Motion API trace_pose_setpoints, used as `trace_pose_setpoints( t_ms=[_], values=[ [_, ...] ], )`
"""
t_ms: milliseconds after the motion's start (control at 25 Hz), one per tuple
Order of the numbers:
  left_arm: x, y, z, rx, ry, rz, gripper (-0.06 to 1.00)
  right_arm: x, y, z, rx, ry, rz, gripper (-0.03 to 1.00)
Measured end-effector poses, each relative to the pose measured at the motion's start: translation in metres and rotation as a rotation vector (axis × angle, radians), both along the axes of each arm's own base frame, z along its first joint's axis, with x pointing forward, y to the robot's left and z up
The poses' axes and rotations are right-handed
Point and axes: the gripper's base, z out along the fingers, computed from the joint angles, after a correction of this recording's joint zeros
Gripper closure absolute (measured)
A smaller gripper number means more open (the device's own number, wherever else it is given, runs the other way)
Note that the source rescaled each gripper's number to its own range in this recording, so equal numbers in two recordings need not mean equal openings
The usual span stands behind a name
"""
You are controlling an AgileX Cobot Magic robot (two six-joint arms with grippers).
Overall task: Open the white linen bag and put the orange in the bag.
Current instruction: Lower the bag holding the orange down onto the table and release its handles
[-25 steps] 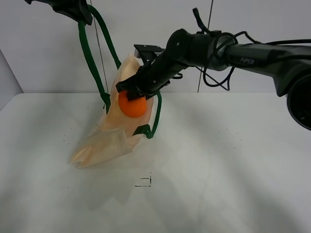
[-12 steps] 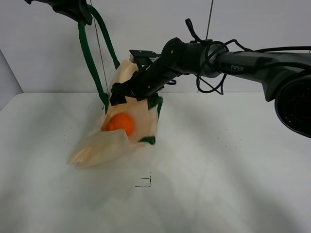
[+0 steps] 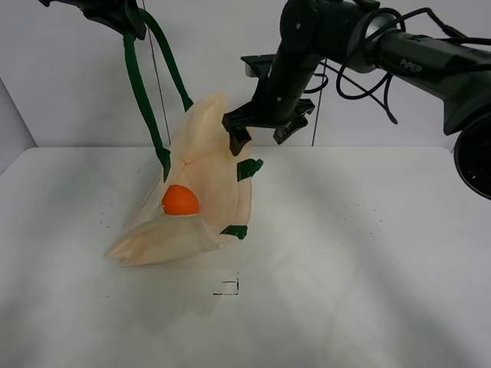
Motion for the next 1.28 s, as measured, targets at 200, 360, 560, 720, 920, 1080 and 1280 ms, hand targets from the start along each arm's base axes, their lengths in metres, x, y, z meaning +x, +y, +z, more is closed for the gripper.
trace_pose_setpoints(
  t_ms=[200, 360, 560, 720, 920, 1080, 1280],
  values=[
    [0.0, 0.0, 0.0, 0.0, 0.0, 0.0, 0.94, 0.022, -0.049, -0.001, -0.035, 0.002, -0.109, -0.03],
    [0.0, 0.0, 0.0, 0.0, 0.0, 0.0, 0.94, 0.041, -0.109, -0.001, -0.062, -0.001, -0.233, -0.03],
    [0.0, 0.0, 0.0, 0.0, 0.0, 0.0, 0.94, 0.053, -0.169, -0.001, -0.075, 0.003, -0.358, -0.03],
    [0.0, 0.0, 0.0, 0.0, 0.0, 0.0, 0.94, 0.055, -0.189, -0.001, -0.076, 0.005, -0.398, -0.03],
    [0.0, 0.0, 0.0, 0.0, 0.0, 0.0, 0.94, 0.053, -0.195, -0.001, -0.078, 0.012, -0.409, -0.03],
    [0.0, 0.0, 0.0, 0.0, 0.0, 0.0, 0.94, 0.034, -0.196, 0.004, -0.087, 0.041, -0.407, -0.03],
    [0.0, 0.0, 0.0, 0.0, 0.0, 0.0, 0.94, -0.022, -0.2, 0.028, -0.099, 0.083, -0.404, -0.03]
  ],
)
